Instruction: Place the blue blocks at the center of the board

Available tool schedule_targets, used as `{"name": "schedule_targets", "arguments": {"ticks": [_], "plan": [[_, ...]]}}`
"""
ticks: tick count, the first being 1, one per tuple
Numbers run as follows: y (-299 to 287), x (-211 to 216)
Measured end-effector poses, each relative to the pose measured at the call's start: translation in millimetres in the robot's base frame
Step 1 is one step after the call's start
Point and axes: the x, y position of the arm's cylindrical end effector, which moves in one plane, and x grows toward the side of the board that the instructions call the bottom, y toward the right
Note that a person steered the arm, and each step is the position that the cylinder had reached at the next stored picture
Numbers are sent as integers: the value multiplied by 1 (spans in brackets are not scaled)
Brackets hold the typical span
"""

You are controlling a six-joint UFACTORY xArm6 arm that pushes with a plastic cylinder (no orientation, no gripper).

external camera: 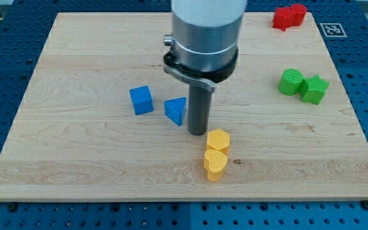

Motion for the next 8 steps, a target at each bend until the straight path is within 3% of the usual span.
{"name": "schedule_targets", "arguments": {"ticks": [1,5,7,8], "plan": [[-31,-7],[-33,-104],[-117,-124],[-118,-152]]}}
